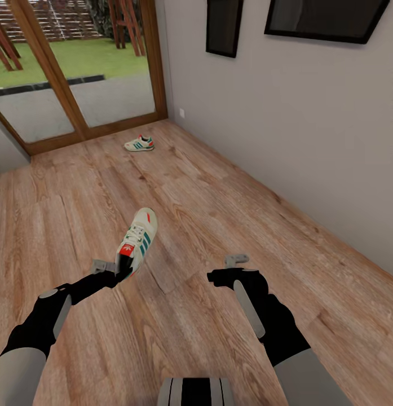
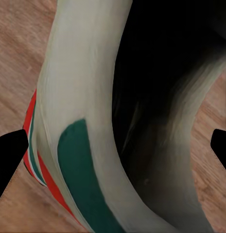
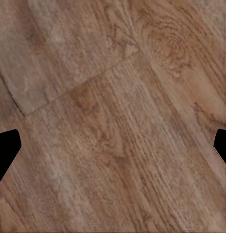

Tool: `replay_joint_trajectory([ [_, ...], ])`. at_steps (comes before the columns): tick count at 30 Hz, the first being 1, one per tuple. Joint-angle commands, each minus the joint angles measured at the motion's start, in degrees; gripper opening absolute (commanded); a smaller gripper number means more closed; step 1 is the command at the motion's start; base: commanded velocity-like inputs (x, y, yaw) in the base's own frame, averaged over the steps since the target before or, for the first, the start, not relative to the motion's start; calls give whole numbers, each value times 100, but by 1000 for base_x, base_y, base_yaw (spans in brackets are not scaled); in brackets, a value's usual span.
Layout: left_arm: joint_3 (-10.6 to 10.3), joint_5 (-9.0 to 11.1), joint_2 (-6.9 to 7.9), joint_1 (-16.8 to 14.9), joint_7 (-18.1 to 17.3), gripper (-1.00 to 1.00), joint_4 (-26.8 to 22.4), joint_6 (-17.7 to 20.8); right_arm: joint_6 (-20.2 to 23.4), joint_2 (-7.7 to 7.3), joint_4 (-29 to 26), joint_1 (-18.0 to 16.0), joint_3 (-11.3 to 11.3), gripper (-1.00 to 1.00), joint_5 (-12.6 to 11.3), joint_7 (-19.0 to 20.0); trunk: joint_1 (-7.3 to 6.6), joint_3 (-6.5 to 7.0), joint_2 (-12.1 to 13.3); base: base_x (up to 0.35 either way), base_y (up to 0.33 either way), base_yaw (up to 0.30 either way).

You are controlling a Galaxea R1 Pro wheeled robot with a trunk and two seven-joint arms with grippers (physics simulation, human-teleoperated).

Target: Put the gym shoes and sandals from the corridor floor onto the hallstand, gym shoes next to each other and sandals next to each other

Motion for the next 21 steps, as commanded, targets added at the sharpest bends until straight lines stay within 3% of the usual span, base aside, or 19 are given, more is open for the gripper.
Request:
replay_joint_trajectory([
  [1, 18, -18, -4, -2, -36, -100, -5, 48, 15, -1, -5, -4, 7, 100, -61, -57, -3, 28, 0, 0, 0, 0],
  [21, 24, 0, -4, -1, -37, -100, 3, 57, 18, -1, -10, -4, 2, 100, -57, -57, -55, 660, 27, 0, 0, 0],
])
